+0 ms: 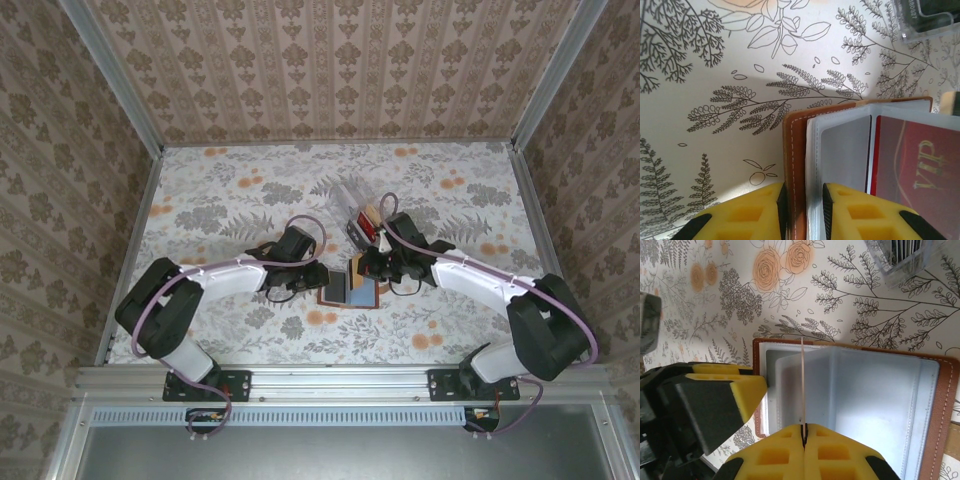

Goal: Put the credit cards into the card holder

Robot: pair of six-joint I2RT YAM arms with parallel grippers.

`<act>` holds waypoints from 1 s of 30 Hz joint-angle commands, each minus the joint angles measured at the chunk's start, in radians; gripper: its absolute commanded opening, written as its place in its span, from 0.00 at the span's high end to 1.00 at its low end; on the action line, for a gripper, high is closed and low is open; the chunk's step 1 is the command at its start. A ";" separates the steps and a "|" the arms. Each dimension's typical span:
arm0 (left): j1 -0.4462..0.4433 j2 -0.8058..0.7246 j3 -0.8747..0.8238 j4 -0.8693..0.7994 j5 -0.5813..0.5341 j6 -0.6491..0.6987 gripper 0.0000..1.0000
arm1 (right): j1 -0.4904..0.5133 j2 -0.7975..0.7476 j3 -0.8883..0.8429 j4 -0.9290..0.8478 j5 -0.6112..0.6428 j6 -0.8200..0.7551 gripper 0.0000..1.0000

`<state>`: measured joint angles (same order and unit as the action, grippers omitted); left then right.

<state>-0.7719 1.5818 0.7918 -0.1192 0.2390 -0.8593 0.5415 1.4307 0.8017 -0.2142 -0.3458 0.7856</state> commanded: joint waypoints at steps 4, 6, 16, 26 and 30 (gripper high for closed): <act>-0.007 -0.050 -0.018 -0.003 -0.046 -0.007 0.70 | 0.007 0.037 0.031 0.027 -0.047 0.013 0.93; -0.007 -0.060 -0.019 -0.009 -0.061 -0.007 0.69 | 0.011 0.044 0.034 0.029 -0.053 0.013 0.93; -0.007 -0.106 -0.034 -0.038 -0.126 -0.018 0.45 | 0.026 0.077 0.036 0.012 -0.017 0.009 0.93; -0.010 -0.079 -0.011 -0.025 -0.096 0.002 0.45 | 0.006 -0.020 0.008 -0.057 0.101 0.005 0.94; -0.010 -0.067 0.002 -0.037 -0.096 0.008 0.45 | -0.012 -0.129 0.009 -0.163 0.220 -0.021 0.95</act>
<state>-0.7738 1.4994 0.7685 -0.1356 0.1375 -0.8715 0.5453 1.3903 0.8143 -0.2806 -0.2379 0.7853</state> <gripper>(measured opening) 0.551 0.064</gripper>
